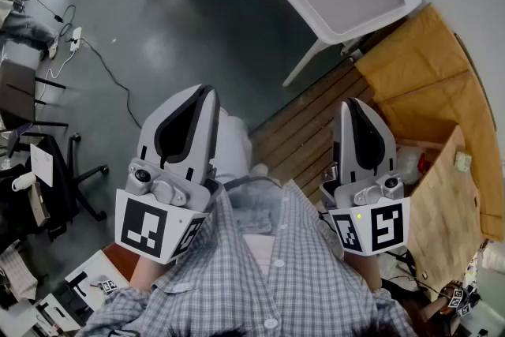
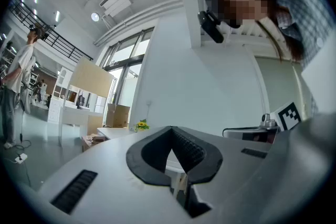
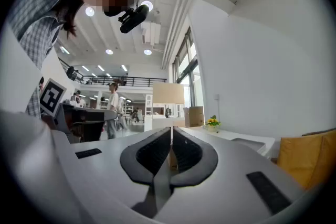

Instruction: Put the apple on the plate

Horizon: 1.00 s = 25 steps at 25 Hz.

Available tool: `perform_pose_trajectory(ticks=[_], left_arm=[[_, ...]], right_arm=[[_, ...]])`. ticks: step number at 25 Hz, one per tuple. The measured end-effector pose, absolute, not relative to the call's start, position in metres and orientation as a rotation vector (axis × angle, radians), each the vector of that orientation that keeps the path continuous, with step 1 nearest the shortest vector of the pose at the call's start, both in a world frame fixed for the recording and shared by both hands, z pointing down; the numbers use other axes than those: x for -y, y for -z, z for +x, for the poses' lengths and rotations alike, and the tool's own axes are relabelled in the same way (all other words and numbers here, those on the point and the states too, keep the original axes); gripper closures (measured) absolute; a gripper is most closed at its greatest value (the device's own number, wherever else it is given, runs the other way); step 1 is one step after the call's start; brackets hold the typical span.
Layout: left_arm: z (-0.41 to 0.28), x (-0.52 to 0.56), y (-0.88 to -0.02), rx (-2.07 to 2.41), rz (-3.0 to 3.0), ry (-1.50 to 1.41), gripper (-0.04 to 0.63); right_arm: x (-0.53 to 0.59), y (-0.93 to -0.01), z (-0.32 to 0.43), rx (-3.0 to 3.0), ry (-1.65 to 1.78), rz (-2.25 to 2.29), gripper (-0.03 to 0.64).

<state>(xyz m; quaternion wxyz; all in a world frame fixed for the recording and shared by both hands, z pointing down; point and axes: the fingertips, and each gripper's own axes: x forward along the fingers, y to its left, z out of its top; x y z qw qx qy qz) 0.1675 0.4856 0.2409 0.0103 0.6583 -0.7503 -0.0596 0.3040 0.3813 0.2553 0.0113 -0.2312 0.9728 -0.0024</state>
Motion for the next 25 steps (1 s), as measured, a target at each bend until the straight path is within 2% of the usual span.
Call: perform_pose_trajectory(ticks=[17, 25], left_arm=[[0.126, -0.423, -0.239, 2.314, 2.127, 0.198, 0.586], [0.059, -0.350, -0.218, 2.283, 2.127, 0.183, 0.586]], right_arm=[[-0.333, -0.259, 0.271, -3.016, 0.059, -0.798, 0.589], [-0.264, -0.241, 0.196, -3.075, 0.001, -0.790, 0.589]])
